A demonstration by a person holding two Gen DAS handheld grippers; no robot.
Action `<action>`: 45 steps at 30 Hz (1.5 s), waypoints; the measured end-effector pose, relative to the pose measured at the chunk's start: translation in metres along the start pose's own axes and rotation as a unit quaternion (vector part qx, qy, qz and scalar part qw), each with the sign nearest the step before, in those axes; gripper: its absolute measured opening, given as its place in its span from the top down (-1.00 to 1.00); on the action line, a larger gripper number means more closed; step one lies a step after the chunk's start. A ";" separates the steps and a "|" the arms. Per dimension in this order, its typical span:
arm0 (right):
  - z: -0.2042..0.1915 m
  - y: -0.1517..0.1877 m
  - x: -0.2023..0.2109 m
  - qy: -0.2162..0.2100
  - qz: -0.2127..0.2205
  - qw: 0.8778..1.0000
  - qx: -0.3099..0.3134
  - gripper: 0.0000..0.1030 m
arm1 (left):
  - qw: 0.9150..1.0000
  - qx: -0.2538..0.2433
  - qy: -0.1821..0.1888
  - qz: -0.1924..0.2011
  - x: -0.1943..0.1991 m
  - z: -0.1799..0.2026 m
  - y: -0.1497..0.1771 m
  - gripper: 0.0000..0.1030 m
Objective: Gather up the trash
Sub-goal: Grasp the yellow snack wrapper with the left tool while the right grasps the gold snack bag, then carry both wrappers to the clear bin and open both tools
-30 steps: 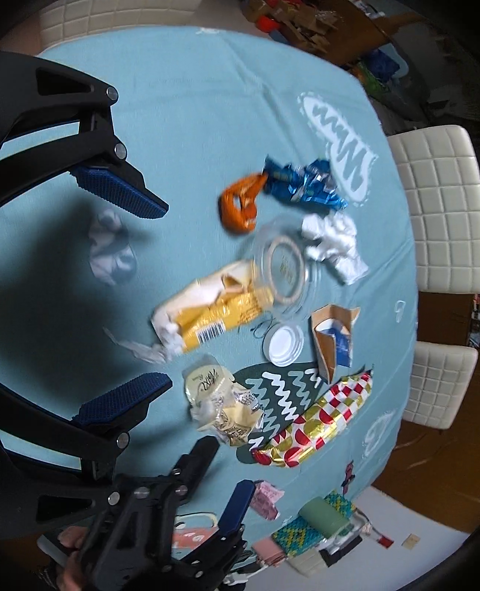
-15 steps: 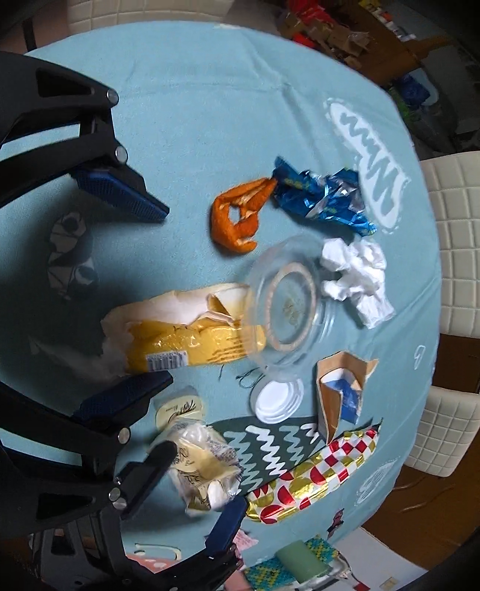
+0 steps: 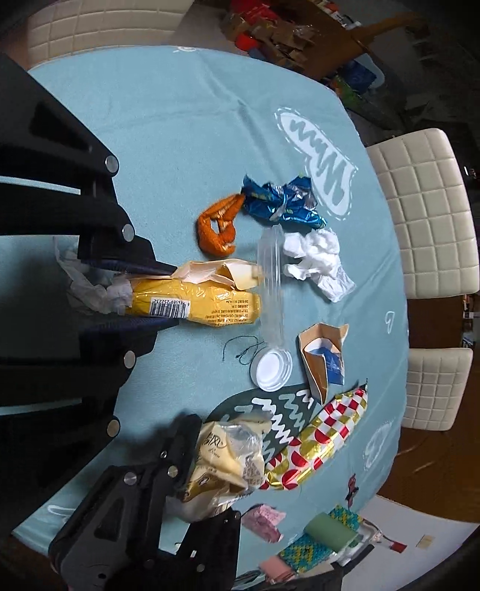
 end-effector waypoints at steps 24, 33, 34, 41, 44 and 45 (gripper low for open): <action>-0.268 -0.100 -0.046 -0.098 0.025 0.985 0.140 0.52 | 0.983 0.177 -0.042 0.001 0.033 -0.260 0.092 0.58; -0.344 -0.121 -0.076 -0.128 0.009 0.972 0.197 0.52 | 0.968 0.222 -0.113 -0.022 0.022 -0.340 0.124 0.35; -0.352 -0.123 -0.080 -0.132 0.007 0.970 0.202 0.52 | 0.965 0.236 -0.111 -0.026 0.020 -0.350 0.129 0.18; -0.380 -0.124 -0.105 -0.141 -0.017 0.965 0.222 0.52 | 0.948 0.284 -0.140 -0.026 0.022 -0.395 0.158 -0.58; -0.394 -0.125 -0.115 -0.151 -0.024 0.962 0.228 0.51 | 0.944 0.297 -0.143 -0.036 0.019 -0.406 0.172 -0.58; -0.399 -0.125 -0.119 -0.153 -0.026 0.961 0.231 0.50 | 0.941 0.302 -0.147 -0.038 0.019 -0.409 0.176 -0.58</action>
Point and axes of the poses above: each gripper's, at about its wrist camera, not at the fingertips, and x roughly against the way its jaws point, z to its right, y to its underside, the point moved 8 cm from there along -x, roughly the way its jaws point, and after that the axes turned 10 degrees about -y, right-handed, at the moved point
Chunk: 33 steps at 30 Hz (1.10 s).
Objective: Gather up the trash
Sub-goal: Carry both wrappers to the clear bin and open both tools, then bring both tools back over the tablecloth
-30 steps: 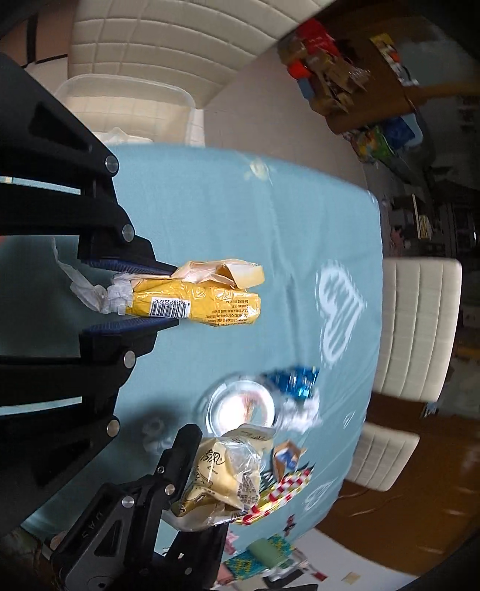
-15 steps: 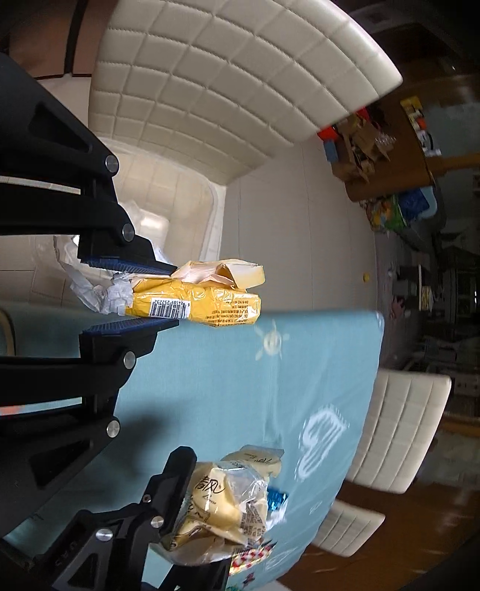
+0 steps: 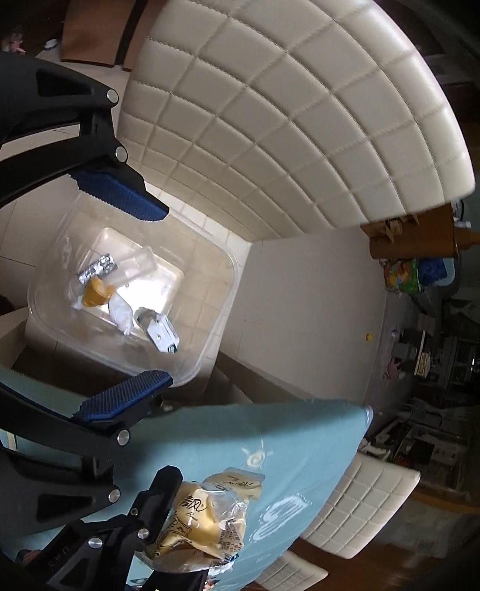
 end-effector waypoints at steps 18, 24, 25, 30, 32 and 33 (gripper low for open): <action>-0.020 -0.018 -0.028 -0.003 -0.006 1.000 0.012 -0.52 | 0.998 0.067 -0.005 0.000 0.001 -0.047 0.001 -0.58; 0.015 0.001 0.004 0.029 0.011 0.999 -0.018 -0.54 | 0.999 0.041 0.018 0.021 0.017 -0.012 -0.010 -0.58; 0.023 0.006 0.013 0.036 0.015 0.999 -0.027 -0.54 | 0.999 0.036 0.026 0.023 0.021 -0.004 -0.012 -0.58; 0.064 0.034 0.056 0.067 0.039 0.993 -0.085 -0.55 | 0.998 0.006 0.051 0.031 0.039 0.043 -0.013 -0.67; 0.078 0.048 0.072 0.079 0.048 0.990 -0.104 -0.55 | 0.997 -0.017 0.061 0.036 0.049 0.071 -0.011 -0.68; 0.088 0.059 0.084 0.087 0.053 0.988 -0.117 -0.55 | 0.997 -0.024 0.064 0.037 0.052 0.080 -0.009 -0.68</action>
Point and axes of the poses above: each gripper's, at about its wrist camera, not at the fingertips, and x roughly against the way its jaws point, z to its right, y to its underside, the point moved 8 cm from there along -x, roughly the way its jaws point, and after that the axes turned 10 degrees about -y, right-handed, at the moved point
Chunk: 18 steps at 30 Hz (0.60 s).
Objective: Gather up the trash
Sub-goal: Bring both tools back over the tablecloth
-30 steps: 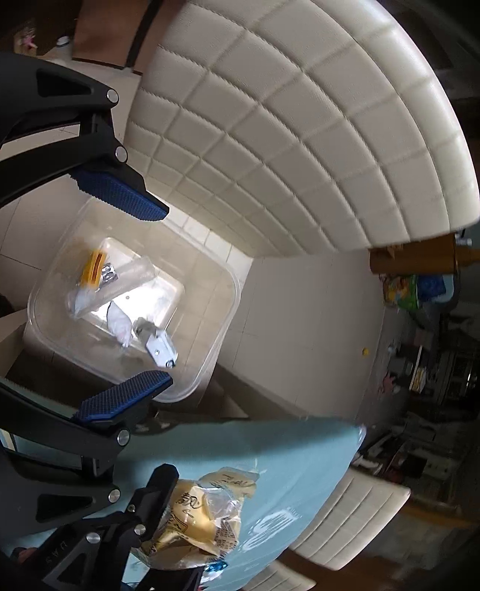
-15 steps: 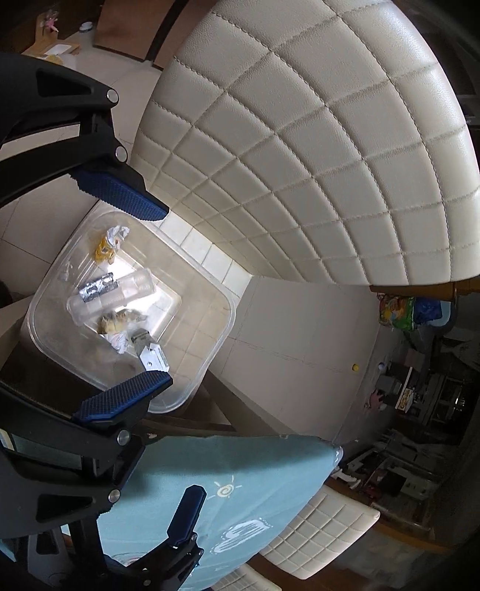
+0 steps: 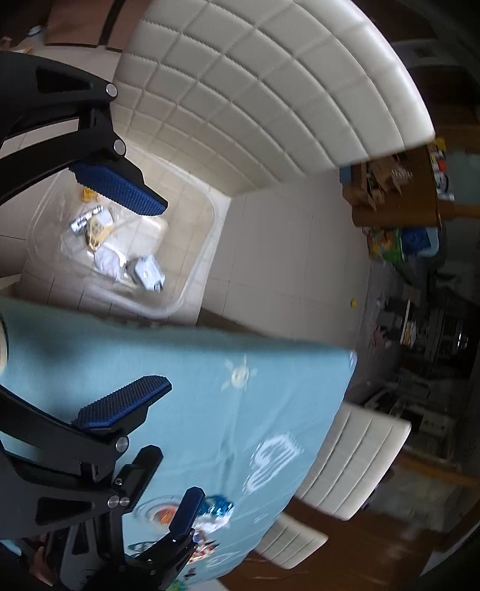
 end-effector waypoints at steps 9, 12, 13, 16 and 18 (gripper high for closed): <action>0.117 0.075 0.089 0.081 0.026 0.992 -0.089 -0.62 | 0.991 -0.112 0.073 -0.014 0.019 0.154 0.022 -0.86; 0.161 0.104 0.117 0.111 0.029 0.986 -0.122 -0.62 | 0.986 -0.142 0.083 -0.013 0.023 0.196 0.028 -0.86; 0.173 0.112 0.124 0.116 0.030 0.984 -0.131 -0.62 | 0.984 -0.154 0.088 -0.015 0.022 0.214 0.031 -0.86; 0.208 0.130 0.142 0.135 0.032 0.978 -0.156 -0.62 | 0.978 -0.188 0.087 -0.023 0.016 0.254 0.040 -0.86; 0.223 0.139 0.147 0.141 0.031 0.976 -0.162 -0.62 | 0.975 -0.200 0.089 -0.032 0.009 0.270 0.043 -0.86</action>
Point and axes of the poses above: each gripper's, at about its wrist camera, not at the fingertips, and x roughly against the way its jaws point, z to its right, y to its underside, the point moved 8 cm from there along -x, roughly the way its jaws point, and after that the axes turned 10 degrees about -y, right-handed, at the moved point
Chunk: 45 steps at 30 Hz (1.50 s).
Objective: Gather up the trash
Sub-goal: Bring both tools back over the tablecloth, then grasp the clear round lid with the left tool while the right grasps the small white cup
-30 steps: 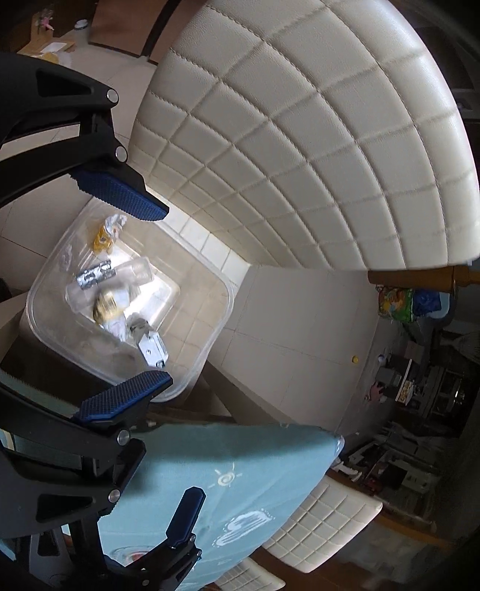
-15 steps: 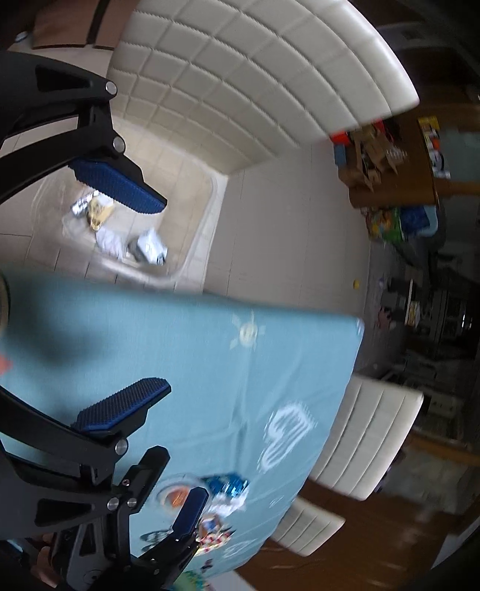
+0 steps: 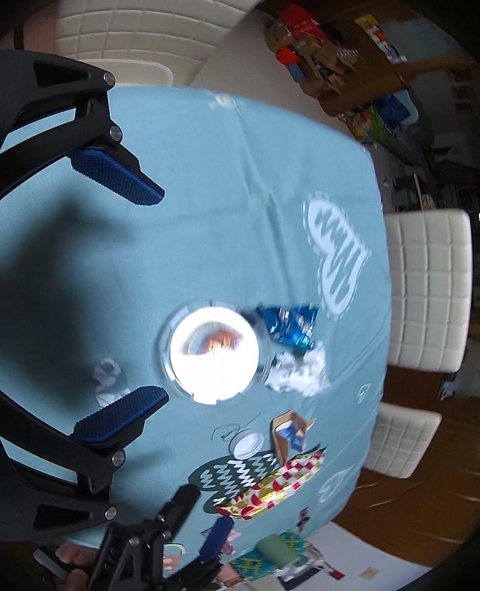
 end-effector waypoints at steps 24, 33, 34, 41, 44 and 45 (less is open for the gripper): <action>0.016 -0.024 -0.089 -0.051 -0.055 0.997 0.024 -0.61 | 0.998 -0.039 0.044 -0.029 -0.066 0.046 -0.034 -0.86; 0.018 -0.021 -0.079 -0.047 -0.044 0.998 0.021 0.18 | 0.999 -0.025 0.037 -0.010 -0.056 0.032 -0.030 -0.64; 0.017 -0.021 -0.077 -0.046 -0.043 0.998 0.022 0.18 | 0.999 -0.023 0.038 -0.008 -0.054 0.031 -0.030 -0.64; 0.006 -0.010 -0.056 -0.048 -0.036 0.998 0.022 0.18 | 0.999 -0.028 0.037 0.010 -0.027 0.025 -0.020 -0.64; -0.007 -0.005 -0.047 -0.051 -0.036 0.997 0.034 0.18 | 0.999 -0.027 0.035 0.015 -0.019 0.023 -0.015 -0.64; -0.013 -0.005 -0.045 -0.051 -0.035 0.997 0.038 0.18 | 0.999 -0.026 0.035 0.017 -0.015 0.021 -0.013 -0.64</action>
Point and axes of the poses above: each gripper's, at about its wrist camera, not at the fingertips, and x roughly against the way its jaws point, z to its right, y to its underside, the point moved 8 cm from there along -x, roughly the way its jaws point, and after that the axes turned 10 degrees about -y, right-handed, at the moved point
